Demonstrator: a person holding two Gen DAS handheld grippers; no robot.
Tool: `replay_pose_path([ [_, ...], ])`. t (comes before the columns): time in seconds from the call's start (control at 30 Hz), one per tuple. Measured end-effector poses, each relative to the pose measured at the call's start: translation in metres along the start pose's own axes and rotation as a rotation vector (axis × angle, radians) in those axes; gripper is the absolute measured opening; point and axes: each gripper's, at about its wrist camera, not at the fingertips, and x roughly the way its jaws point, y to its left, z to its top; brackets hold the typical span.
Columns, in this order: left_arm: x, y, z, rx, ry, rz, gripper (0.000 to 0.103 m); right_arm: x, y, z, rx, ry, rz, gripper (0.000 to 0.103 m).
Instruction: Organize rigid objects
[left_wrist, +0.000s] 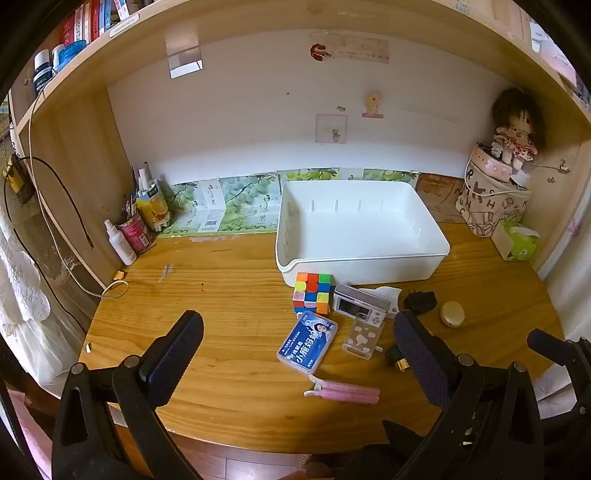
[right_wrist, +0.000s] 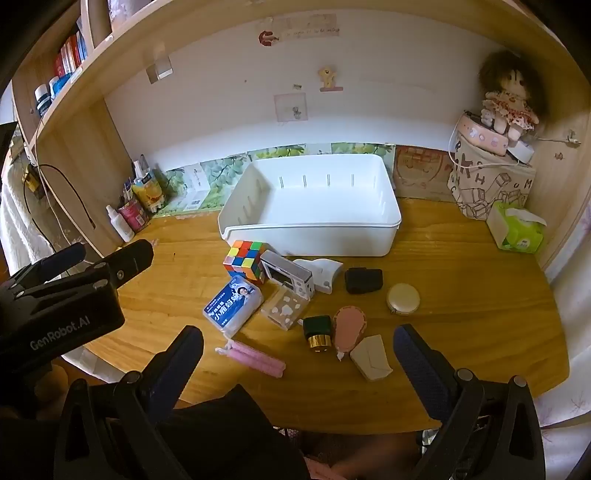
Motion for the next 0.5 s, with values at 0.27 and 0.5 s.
replay_pose_path([
  [0.27,-0.0001,0.0065,-0.0011,0.002,0.008,-0.012,0.102,0.0007,0.0008,-0.0007,0.004,0.007,0.001,0.103],
  [0.5,0.0032,0.0093,-0.0052,0.012,0.021,-0.029,0.102,0.0034,0.0091,-0.0057,-0.012,0.008,0.002,0.103],
])
